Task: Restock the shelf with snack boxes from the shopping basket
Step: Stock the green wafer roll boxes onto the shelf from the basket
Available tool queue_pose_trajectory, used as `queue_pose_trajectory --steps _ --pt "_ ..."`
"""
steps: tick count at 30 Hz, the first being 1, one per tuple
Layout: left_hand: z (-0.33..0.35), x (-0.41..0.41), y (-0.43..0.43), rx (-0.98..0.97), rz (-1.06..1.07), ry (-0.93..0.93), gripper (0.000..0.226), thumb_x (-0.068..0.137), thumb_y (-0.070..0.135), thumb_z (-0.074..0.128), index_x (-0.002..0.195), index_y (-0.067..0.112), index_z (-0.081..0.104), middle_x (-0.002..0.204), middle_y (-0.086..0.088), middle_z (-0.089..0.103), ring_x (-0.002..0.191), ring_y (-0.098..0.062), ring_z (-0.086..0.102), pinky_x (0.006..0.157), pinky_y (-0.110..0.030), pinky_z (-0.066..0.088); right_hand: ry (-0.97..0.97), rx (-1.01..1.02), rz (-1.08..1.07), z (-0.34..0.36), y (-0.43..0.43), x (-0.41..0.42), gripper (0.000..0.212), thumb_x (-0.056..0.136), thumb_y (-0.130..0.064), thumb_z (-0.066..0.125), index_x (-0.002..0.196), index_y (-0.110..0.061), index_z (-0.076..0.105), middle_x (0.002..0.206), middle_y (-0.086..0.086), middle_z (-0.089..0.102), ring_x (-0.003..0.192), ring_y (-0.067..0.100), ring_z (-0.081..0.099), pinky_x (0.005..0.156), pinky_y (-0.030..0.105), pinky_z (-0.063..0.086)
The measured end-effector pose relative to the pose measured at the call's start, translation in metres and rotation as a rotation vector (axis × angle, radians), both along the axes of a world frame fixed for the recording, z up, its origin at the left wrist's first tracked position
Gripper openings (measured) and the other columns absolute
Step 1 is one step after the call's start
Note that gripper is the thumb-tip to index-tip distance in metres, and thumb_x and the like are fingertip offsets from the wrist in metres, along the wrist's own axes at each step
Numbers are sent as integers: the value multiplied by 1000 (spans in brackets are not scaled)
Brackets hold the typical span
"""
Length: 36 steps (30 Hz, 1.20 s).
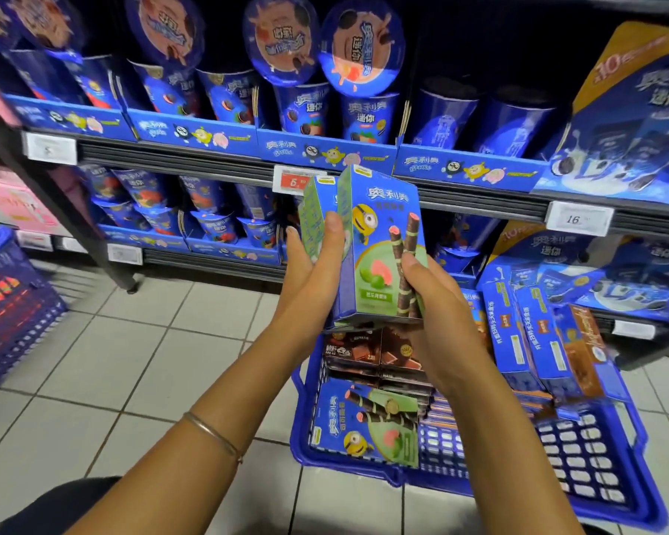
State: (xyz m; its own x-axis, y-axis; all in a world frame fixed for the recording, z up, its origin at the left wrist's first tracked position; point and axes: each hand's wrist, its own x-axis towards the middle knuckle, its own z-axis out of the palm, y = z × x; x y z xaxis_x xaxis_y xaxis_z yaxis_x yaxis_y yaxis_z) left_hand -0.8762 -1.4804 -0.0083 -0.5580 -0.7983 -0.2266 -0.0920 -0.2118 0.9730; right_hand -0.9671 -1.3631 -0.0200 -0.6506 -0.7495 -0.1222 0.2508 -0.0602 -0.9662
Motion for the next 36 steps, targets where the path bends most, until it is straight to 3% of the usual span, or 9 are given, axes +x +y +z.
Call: queue_pose_trajectory --steps 3,7,11,18,24,26,29,33,36 --pt "2 -10 -2 67 -2 79 108 75 89 55 163 34 28 158 4 53 138 -18 59 116 -48 48 -16 44 -37 3 -5 -4 30 90 -48 56 109 -33 73 112 0 76 102 20 73 80 34 56" --pt "53 -12 -2 210 34 189 64 101 58 53 152 19 50 138 -6 70 122 -27 71 107 -55 55 8 116 -1 63 -16 -10 20 89 -41 59 99 -33 75 100 -7 77 93 13 73 82 33 56" --pt "150 -5 -9 340 72 180 83 85 64 56 153 15 50 141 -13 67 124 -35 69 107 -59 53 6 178 37 164 -25 -12 11 83 -42 61 83 -37 70 69 -12 63 59 5 59 54 16 47" --pt "339 24 -21 324 158 163 88 85 67 70 148 8 54 143 -15 65 130 -36 64 112 -59 48 33 269 120 364 -32 5 7 79 -30 60 85 -29 60 80 4 63 65 19 63 54 30 51" --pt "512 60 -42 253 147 236 144 39 99 73 157 21 48 160 -8 50 145 -32 51 121 -57 38 86 217 197 558 -51 34 12 92 -20 67 87 -30 65 87 3 69 72 17 70 58 35 57" --pt "569 71 -52 182 130 217 129 51 96 71 152 19 54 155 -7 57 141 -28 56 117 -55 44 106 163 222 614 -55 44 14 93 -15 67 93 -29 66 91 0 72 77 17 72 65 42 60" --pt "630 82 -63 102 158 270 82 73 80 73 124 15 73 123 -9 77 104 -21 77 81 -39 63 166 103 203 680 -58 59 29 86 -15 72 110 -9 58 103 1 74 88 14 73 81 40 59" --pt "698 94 -63 25 139 364 72 77 68 72 126 16 75 125 -12 76 115 -34 73 100 -57 57 261 19 169 744 -56 74 19 95 -9 64 112 -8 57 112 6 71 94 15 71 80 30 56" --pt "746 100 -54 -16 96 447 48 83 57 64 109 22 84 114 -9 80 101 -27 78 83 -42 62 347 -65 125 781 -45 80 22 94 -9 66 114 -12 59 115 10 71 100 20 70 84 30 54"
